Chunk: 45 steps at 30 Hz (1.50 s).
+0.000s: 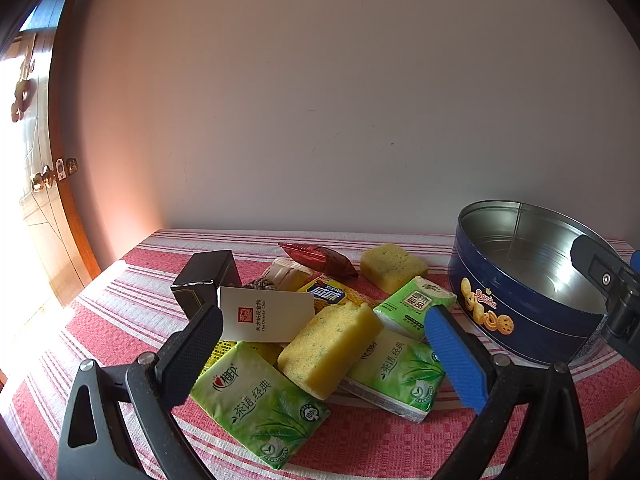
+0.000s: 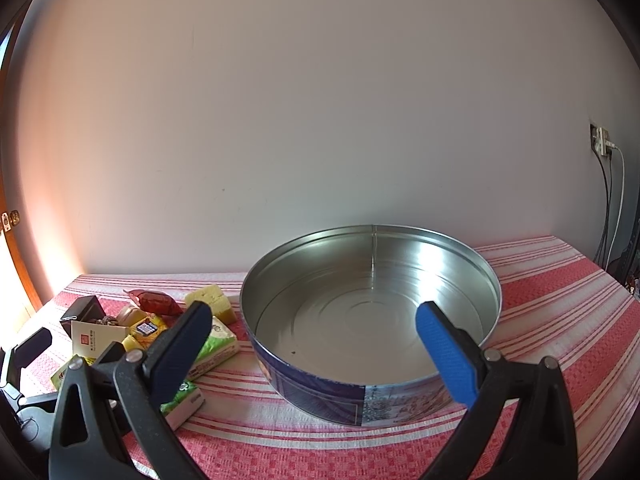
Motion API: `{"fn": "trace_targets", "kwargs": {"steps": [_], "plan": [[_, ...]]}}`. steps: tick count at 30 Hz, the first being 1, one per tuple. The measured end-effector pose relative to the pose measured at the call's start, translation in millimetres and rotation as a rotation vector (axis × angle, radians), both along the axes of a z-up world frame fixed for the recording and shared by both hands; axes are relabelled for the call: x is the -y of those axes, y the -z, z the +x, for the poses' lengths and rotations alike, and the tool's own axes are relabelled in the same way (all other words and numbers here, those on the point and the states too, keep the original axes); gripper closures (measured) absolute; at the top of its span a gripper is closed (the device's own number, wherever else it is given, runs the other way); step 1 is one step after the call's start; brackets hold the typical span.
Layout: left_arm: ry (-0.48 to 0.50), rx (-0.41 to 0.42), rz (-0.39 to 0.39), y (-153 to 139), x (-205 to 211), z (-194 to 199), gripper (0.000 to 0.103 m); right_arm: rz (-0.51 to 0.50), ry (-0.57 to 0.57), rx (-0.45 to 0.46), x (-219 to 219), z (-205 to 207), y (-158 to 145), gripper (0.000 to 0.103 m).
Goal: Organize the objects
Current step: 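Move both tools toward the pile of snacks and tissue packs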
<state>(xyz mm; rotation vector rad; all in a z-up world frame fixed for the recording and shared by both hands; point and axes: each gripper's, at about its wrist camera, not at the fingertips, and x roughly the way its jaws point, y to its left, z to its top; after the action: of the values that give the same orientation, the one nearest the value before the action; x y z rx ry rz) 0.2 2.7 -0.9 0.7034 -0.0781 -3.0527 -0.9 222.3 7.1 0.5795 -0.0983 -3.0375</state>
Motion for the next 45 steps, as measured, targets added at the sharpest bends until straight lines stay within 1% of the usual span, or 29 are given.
{"fn": "trace_targets", "kwargs": {"steps": [15,28,33,37,42,45], "plan": [[0.005,0.002,0.004,0,-2,0,0.001,0.004,-0.001,0.005,2,-1,0,0.000],[0.010,0.032,0.044,1,7,2,0.001,0.021,-0.036,0.018,12,0,0,0.000],[-0.021,0.062,0.044,3,18,5,0.001,0.027,-0.063,0.020,16,1,1,0.000],[-0.038,0.068,0.029,2,30,17,0.001,0.032,-0.082,0.027,18,0,2,0.000],[-0.073,0.097,0.040,2,64,38,0.001,0.040,-0.124,0.046,25,1,5,0.000],[-0.097,0.132,0.012,7,86,48,0.001,0.030,-0.189,0.094,34,-2,9,0.000]]}}
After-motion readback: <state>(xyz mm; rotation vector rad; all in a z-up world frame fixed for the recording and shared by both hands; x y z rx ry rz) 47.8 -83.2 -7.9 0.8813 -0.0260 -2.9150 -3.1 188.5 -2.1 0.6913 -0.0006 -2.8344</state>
